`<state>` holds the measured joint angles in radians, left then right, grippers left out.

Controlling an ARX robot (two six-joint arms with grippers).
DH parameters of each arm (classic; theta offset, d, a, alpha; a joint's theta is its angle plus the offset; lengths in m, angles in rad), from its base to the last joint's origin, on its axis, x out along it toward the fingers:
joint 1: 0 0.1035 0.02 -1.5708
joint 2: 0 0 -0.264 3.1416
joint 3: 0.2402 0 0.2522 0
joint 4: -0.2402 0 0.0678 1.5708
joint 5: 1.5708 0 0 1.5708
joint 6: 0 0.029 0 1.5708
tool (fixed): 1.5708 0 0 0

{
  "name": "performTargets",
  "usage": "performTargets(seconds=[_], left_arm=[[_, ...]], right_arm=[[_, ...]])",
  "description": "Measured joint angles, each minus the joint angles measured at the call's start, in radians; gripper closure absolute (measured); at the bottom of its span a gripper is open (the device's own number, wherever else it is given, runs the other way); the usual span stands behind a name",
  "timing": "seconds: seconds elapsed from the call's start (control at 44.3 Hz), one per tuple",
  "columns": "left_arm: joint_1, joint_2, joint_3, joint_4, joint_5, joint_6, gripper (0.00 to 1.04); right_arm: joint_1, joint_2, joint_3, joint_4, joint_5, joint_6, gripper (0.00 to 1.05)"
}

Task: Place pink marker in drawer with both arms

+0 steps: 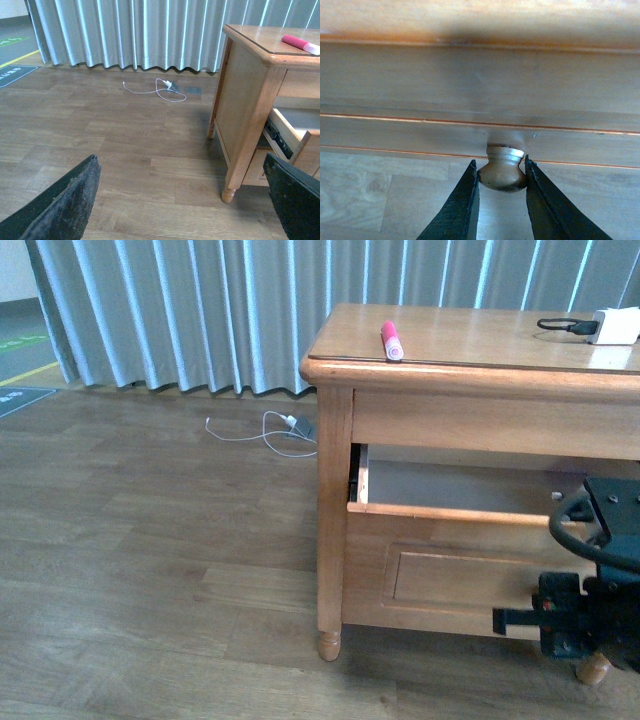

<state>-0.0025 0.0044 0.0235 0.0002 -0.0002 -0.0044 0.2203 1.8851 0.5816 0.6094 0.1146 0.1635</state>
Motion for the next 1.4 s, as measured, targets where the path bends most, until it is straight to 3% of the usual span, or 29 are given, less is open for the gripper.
performTargets(seconds=[0.18, 0.361, 0.586, 0.835, 0.992, 1.286, 1.398], left_arm=[[0.0, 0.0, 0.0, 0.0, 0.0, 0.0, 0.06], [0.0, 0.0, 0.0, 0.0, 0.0, 0.0, 0.06], [0.0, 0.0, 0.0, 0.0, 0.0, 0.0, 0.06], [0.0, 0.0, 0.0, 0.0, 0.0, 0.0, 0.06], [0.0, 0.0, 0.0, 0.0, 0.0, 0.0, 0.06], [0.0, 0.0, 0.0, 0.0, 0.0, 0.0, 0.06], [0.0, 0.0, 0.0, 0.0, 0.0, 0.0, 0.06]], right_arm=[[0.005, -0.106, -0.131, 0.005, -0.042, -0.001, 0.83], [0.013, -0.231, -0.246, -0.046, -0.076, 0.005, 0.5], [-0.015, -0.628, -0.288, -0.282, -0.148, 0.026, 0.08], [-0.09, -1.101, -0.298, -0.606, -0.214, 0.028, 0.09], [-0.206, -1.37, -0.322, -0.787, -0.247, 0.027, 0.09], [-0.227, -1.39, -0.329, -0.786, -0.235, 0.025, 0.09], [-0.222, -1.463, -0.47, -0.451, -0.123, -0.077, 0.25]])
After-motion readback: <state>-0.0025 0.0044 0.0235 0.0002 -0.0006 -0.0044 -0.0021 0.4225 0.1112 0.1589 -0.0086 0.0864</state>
